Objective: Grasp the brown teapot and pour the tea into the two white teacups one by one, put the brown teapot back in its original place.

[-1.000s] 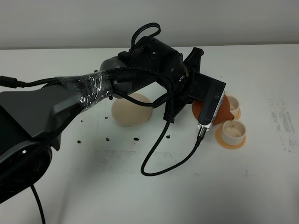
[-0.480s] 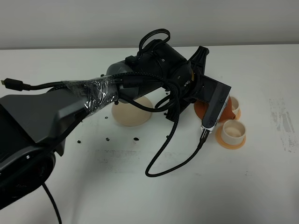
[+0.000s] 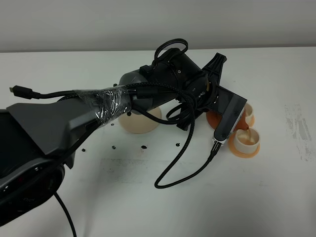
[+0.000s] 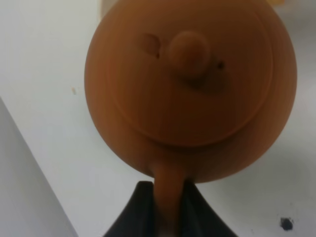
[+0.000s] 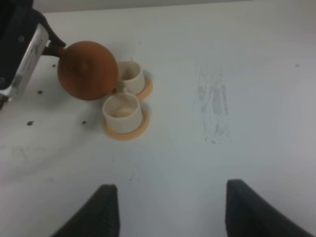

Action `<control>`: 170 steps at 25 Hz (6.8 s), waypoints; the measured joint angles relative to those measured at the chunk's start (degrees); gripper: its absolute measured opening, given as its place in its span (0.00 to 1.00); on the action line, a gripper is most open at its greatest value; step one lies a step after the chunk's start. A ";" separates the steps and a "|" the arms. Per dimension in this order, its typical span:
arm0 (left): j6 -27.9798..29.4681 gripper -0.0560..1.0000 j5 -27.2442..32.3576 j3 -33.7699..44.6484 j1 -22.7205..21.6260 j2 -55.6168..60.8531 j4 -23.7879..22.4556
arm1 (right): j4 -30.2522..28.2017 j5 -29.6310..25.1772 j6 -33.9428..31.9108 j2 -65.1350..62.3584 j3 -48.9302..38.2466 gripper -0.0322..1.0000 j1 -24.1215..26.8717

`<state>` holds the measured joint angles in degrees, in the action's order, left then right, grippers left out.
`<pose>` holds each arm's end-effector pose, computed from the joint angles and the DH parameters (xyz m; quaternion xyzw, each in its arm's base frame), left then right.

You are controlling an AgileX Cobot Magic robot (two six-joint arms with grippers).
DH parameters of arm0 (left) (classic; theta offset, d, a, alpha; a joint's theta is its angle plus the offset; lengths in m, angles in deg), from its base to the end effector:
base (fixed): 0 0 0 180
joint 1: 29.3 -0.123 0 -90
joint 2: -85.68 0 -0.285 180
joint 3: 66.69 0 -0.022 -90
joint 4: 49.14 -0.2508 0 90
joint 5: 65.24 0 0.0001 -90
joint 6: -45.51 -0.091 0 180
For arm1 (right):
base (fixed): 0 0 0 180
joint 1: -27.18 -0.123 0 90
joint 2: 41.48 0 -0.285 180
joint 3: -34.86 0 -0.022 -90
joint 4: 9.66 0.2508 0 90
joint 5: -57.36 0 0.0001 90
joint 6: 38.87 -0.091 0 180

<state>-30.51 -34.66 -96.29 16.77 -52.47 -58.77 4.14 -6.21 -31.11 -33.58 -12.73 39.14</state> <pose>0.3641 -0.3668 0.1860 0.8426 0.4058 0.1529 0.3192 -0.0057 0.0211 0.2800 0.0229 0.8554 0.0319 0.5165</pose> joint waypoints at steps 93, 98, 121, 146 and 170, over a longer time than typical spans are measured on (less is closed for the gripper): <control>-8.27 0.13 -1.34 0.00 1.09 0.00 -3.55 | 0.00 0.00 0.00 0.00 0.00 0.48 0.00; -4.75 0.13 0.16 0.00 1.06 0.45 -2.80 | 0.00 0.00 0.00 0.00 0.00 0.48 0.00; 11.84 0.13 7.40 15.28 -3.26 14.36 19.37 | 0.00 0.00 0.00 0.00 0.00 0.48 0.00; 19.58 0.13 0.76 25.06 -6.74 12.11 22.55 | 0.00 0.00 0.00 0.00 0.00 0.48 0.00; 13.60 0.13 0.77 -0.56 -10.21 1.92 14.77 | 0.00 0.00 0.00 0.00 0.00 0.48 0.00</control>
<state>-16.91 -33.90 -96.84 6.56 -50.55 -44.00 4.14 -6.21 -31.11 -33.58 -12.73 39.14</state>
